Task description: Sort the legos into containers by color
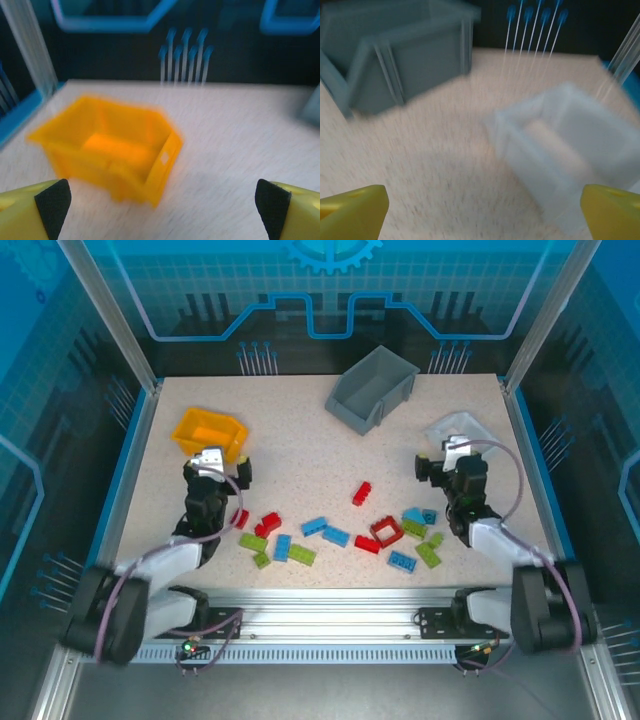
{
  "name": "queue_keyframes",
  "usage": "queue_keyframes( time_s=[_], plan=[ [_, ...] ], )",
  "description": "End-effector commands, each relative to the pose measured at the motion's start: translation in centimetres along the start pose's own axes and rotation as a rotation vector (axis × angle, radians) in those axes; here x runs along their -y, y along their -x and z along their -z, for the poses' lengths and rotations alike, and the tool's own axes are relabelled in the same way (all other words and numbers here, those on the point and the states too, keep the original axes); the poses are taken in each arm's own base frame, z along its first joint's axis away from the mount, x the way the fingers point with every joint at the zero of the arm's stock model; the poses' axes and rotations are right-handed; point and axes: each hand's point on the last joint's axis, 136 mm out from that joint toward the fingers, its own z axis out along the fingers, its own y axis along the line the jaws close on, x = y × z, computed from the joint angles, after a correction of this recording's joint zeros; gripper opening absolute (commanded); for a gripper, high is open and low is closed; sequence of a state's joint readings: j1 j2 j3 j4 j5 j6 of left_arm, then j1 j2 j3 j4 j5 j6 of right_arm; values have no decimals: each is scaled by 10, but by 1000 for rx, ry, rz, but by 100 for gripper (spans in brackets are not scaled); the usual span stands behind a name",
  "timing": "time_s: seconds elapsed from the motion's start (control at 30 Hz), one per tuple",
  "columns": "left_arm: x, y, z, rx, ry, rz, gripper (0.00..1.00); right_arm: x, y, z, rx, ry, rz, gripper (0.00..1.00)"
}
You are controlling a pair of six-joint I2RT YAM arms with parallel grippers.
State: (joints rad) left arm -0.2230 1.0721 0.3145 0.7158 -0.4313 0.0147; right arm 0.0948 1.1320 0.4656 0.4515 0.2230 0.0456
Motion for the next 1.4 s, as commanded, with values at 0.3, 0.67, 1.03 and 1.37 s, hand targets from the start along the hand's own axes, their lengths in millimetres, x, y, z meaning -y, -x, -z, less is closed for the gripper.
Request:
queue_keyframes(
  time_s=[0.3,0.67,1.03,1.37],
  plan=[
    [-76,29,16,-646,368,683,98,-22,74,72,-267,106,-616,86],
    [-85,-29,-89,-935,392,761,86,-102,82,24,-465,326,-453,86],
    [-85,-81,-110,-1065,457,763,67,-111,68,-51,-574,251,-460,82],
    [-84,-98,-113,-1080,450,713,52,-105,51,-140,-640,162,-488,79]
  ],
)
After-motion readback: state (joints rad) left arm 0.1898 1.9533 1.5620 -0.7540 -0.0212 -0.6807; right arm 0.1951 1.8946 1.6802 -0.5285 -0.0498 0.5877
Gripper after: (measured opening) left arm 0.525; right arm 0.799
